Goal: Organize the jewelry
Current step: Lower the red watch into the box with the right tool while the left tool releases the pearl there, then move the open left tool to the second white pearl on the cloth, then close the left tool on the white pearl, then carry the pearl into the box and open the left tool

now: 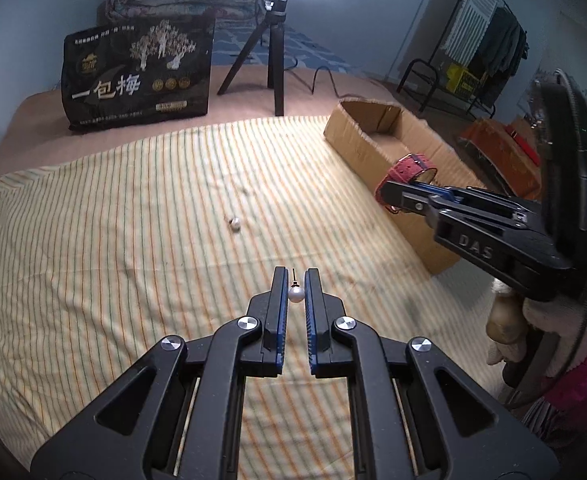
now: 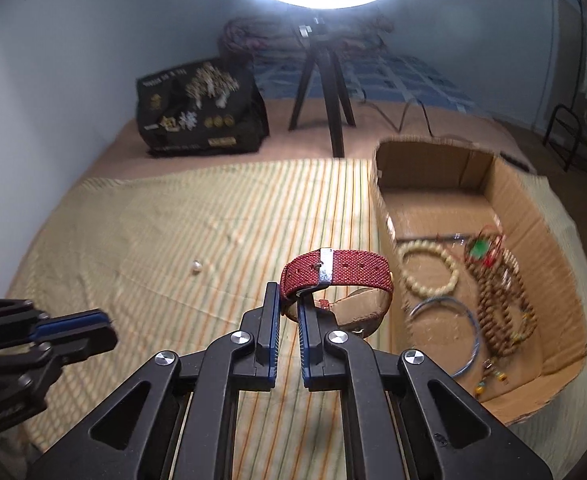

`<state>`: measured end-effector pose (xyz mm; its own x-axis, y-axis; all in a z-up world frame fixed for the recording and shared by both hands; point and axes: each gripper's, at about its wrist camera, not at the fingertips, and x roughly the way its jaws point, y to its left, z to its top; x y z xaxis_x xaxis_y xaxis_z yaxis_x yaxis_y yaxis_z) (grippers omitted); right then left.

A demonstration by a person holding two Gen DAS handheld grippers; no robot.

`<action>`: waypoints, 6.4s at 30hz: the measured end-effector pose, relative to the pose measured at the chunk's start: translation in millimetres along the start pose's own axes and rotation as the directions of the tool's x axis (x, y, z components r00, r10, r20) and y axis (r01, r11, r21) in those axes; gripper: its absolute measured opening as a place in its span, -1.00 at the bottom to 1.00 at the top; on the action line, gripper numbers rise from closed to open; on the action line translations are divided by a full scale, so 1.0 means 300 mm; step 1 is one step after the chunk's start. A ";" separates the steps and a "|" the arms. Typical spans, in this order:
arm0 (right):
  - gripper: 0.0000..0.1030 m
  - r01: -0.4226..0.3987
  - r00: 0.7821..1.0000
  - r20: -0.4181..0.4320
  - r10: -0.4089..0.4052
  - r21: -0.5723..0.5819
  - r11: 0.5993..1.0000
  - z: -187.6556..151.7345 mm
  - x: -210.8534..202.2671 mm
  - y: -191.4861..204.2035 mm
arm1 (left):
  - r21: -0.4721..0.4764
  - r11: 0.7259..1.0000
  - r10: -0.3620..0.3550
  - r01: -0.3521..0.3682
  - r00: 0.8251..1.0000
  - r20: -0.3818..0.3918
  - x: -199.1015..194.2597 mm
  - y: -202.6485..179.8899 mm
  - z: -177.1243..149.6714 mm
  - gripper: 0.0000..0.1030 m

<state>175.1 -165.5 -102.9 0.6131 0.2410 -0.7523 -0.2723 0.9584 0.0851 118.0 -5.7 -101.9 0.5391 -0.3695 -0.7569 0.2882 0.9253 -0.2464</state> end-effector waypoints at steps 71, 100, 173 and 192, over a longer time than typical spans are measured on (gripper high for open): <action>0.16 0.046 0.995 0.079 -0.057 0.138 0.989 0.246 -0.117 -0.539 | 0.081 0.992 -0.100 0.095 0.993 0.056 0.241 -0.425 0.230 0.08; 0.43 0.085 0.992 0.074 -0.099 0.173 0.981 -0.054 -0.381 -0.450 | -0.025 0.990 0.142 -0.141 0.990 0.015 0.182 0.072 0.052 0.08; 0.43 0.170 0.985 -0.003 -0.172 0.148 0.974 -0.119 -0.346 -0.479 | 0.135 0.988 -0.087 0.076 0.993 0.081 0.311 -0.521 0.239 -0.87; 0.43 0.201 0.980 -0.019 -0.200 0.165 0.966 -0.139 -0.354 -0.523 | 0.169 0.985 -0.059 0.043 0.994 0.093 0.287 -0.553 0.237 -0.87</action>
<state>121.9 -348.0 -63.6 0.6413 0.0412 -0.7662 -0.0175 0.9991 0.0391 172.8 -197.2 -83.0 0.5922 -0.4299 -0.6816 0.4406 0.8809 -0.1728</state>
